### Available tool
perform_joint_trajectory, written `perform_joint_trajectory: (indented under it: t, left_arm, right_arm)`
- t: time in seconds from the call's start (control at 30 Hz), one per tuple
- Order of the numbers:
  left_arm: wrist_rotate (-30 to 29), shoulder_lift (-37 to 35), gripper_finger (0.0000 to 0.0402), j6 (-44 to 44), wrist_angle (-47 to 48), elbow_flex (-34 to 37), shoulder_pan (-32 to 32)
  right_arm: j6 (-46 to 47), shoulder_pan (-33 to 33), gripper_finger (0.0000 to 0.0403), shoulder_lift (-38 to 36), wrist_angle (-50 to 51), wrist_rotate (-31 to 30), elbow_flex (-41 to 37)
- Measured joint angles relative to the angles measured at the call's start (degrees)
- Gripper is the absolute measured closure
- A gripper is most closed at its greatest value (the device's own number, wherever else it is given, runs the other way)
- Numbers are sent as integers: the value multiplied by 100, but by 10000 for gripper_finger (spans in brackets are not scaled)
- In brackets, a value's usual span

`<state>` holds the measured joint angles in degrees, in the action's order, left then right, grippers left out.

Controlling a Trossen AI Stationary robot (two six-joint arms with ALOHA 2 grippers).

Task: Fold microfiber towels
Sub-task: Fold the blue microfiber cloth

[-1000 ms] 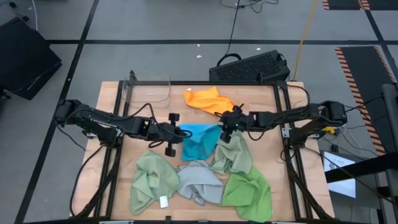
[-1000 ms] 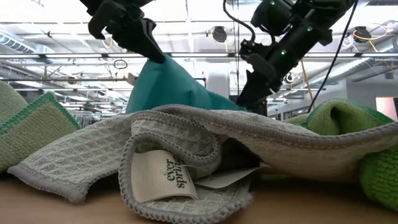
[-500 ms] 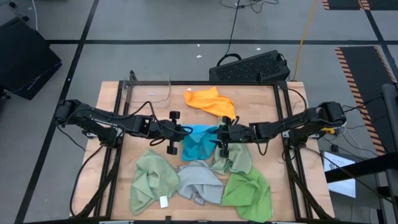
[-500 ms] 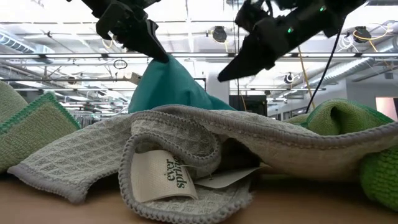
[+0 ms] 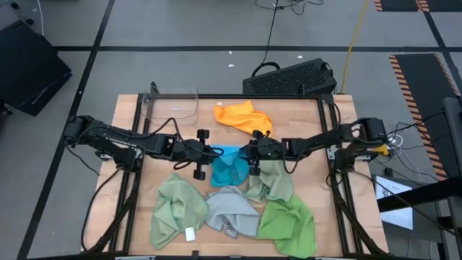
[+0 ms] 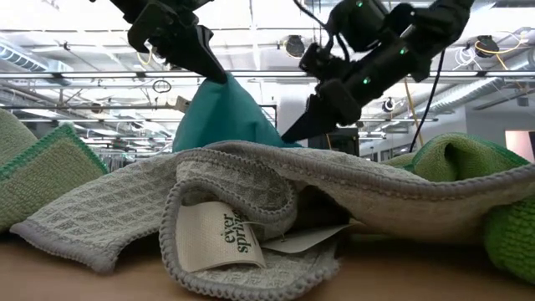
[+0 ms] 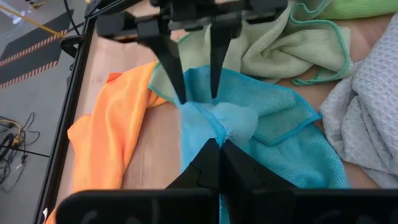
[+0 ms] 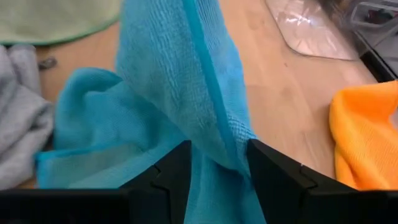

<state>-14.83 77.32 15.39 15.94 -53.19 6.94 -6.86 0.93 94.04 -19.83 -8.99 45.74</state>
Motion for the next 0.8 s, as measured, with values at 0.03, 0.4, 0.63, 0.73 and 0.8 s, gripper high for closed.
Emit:
perform_joint_trajectory:
  t: [0.03,0.4,0.63,0.73,0.8]
  left_arm:
    - [0,0,395,-1,-2,0,0]
    - [0,2,397,62,-11,0,0]
    - [-2,2,381,58,-59,36,0]
    - [-2,4,390,58,-52,115,-23]
    - [-4,7,396,55,-47,167,-61]
  right_arm:
    - [-52,34,252,53,-42,7,0]
    - [-741,176,288,243,-846,132,0]
    - [-880,177,392,91,-690,179,0]
    - [-803,148,390,-165,-455,177,0]
    - [-724,114,388,-360,-221,179,0]
